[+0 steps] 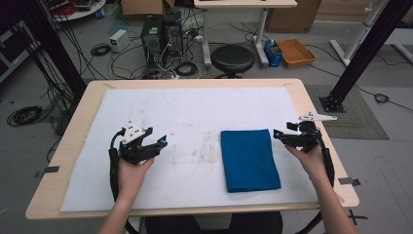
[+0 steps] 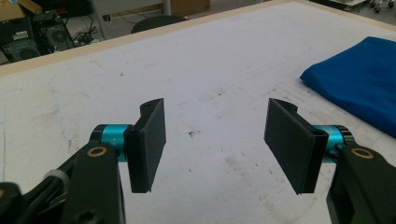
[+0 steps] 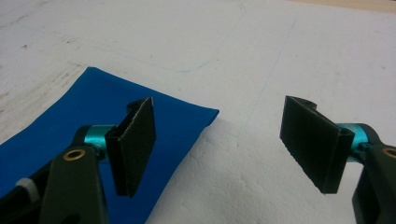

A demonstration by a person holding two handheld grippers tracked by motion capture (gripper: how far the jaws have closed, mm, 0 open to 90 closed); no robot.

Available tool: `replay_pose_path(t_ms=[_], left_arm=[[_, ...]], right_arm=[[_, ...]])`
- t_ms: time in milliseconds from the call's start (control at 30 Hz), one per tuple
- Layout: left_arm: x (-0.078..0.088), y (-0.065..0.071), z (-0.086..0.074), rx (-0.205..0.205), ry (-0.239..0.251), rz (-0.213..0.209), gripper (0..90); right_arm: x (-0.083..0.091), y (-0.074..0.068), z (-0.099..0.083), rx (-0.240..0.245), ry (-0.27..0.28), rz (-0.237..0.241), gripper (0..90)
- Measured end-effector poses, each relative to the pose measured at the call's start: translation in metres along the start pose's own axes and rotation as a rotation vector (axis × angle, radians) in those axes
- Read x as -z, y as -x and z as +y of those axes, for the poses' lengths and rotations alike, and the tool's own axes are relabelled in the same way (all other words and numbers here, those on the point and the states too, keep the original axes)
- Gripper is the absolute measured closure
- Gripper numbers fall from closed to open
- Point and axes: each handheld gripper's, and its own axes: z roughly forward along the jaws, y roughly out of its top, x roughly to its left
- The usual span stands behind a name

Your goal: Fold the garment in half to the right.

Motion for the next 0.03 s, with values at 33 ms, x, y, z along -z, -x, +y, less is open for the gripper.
replay_pose_path(t_ms=[33], left_arm=[[0.0, -0.0002, 0.0001, 0.001, -0.001, -0.001, 38.7]], right_arm=[[-0.0001, 0.0002, 0.0001, 0.0, 0.001, 0.001, 26.8]])
